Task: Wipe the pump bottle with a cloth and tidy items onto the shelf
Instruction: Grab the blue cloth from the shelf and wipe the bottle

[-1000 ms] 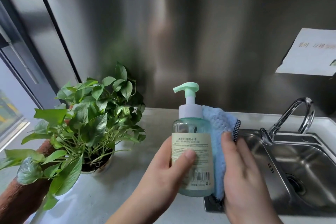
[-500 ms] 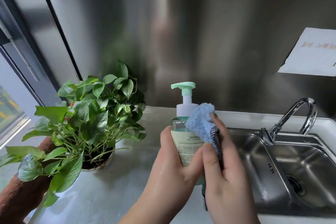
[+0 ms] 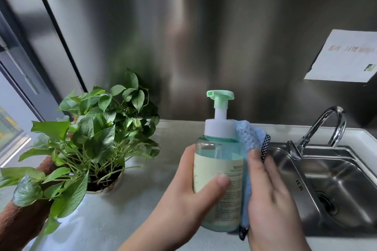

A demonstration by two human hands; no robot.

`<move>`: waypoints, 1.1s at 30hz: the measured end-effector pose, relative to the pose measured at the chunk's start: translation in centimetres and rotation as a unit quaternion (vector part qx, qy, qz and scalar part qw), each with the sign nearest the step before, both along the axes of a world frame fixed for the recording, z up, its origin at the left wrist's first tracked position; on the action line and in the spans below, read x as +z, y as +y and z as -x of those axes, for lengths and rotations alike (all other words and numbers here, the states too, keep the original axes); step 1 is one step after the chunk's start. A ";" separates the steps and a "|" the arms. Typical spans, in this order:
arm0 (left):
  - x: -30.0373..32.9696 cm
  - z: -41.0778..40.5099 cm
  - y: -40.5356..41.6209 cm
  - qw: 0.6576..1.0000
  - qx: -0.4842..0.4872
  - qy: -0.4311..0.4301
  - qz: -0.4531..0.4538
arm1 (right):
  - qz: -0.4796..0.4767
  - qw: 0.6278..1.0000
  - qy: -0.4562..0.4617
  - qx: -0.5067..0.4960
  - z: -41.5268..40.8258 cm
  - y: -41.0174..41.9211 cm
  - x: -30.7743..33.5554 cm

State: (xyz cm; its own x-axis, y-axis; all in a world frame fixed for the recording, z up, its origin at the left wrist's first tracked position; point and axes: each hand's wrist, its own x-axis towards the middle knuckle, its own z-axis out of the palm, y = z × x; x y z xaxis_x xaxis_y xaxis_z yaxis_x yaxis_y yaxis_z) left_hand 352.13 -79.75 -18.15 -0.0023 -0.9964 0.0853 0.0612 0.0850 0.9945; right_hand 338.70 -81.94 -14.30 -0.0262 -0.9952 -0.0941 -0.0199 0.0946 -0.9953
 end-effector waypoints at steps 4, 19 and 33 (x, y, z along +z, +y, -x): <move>0.4 1.4 -0.1 0.996 0.066 -0.055 0.021 | 0.046 0.999 -0.005 0.003 0.0 0.2 -0.9; 1.2 1.7 -0.2 0.999 0.039 0.016 -0.010 | -0.033 0.989 -0.141 0.004 2.2 -1.2 -2.2; 0.8 1.6 -0.4 0.992 0.092 -0.090 0.008 | 0.243 0.968 0.053 0.024 0.5 0.9 -2.2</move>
State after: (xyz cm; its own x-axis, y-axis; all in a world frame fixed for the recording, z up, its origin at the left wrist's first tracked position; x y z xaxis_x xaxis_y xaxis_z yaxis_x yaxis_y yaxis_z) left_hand 350.53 -80.15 -17.39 0.1625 -0.9799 0.1153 -0.1351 0.0937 0.9864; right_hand 338.15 -80.99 -16.50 0.0378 -0.9212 0.3872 -0.1164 -0.3889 -0.9139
